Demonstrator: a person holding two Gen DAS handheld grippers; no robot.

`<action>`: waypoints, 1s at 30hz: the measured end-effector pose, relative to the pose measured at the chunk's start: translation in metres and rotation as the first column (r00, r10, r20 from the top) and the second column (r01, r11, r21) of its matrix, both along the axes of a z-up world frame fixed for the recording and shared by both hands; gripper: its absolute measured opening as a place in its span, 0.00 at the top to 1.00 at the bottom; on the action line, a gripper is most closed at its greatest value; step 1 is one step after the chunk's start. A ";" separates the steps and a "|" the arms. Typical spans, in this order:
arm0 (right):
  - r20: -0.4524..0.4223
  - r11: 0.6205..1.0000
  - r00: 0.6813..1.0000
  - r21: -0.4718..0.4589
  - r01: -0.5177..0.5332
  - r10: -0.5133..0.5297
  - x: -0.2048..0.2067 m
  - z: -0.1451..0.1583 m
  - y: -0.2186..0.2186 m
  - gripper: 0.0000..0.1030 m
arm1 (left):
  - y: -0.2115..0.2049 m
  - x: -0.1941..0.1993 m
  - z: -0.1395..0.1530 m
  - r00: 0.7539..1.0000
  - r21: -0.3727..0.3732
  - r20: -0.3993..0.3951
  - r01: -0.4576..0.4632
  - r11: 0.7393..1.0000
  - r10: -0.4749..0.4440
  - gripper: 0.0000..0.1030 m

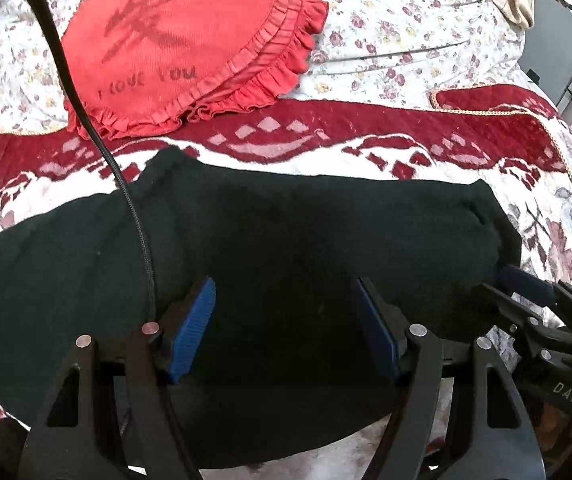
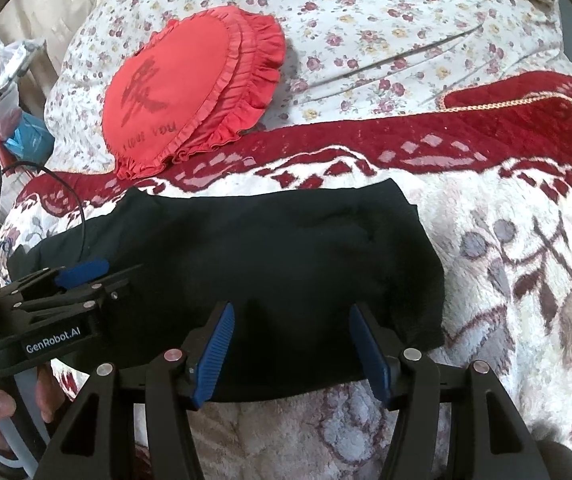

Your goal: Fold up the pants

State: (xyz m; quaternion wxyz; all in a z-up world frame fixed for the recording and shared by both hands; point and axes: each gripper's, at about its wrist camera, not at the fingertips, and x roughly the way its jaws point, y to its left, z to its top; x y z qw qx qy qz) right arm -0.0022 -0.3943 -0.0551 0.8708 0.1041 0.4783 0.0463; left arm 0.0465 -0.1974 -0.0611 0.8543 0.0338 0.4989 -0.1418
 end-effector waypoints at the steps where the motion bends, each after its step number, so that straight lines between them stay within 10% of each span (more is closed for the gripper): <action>1: -0.003 1.000 1.000 0.013 0.004 -0.004 -0.002 0.000 -0.002 0.44 | -0.001 0.000 0.001 1.000 0.000 0.003 0.003 1.000 -0.003 0.31; 18: -0.094 0.978 0.983 0.122 0.171 -0.160 -0.028 -0.019 -0.046 0.41 | -0.061 0.029 0.014 0.981 -0.056 -0.016 0.191 0.980 -0.192 0.31; 30: -0.014 0.936 0.968 0.250 0.246 -0.251 -0.024 -0.036 -0.055 0.25 | -0.139 0.058 -0.011 0.903 -0.054 -0.100 0.415 0.908 -0.418 0.31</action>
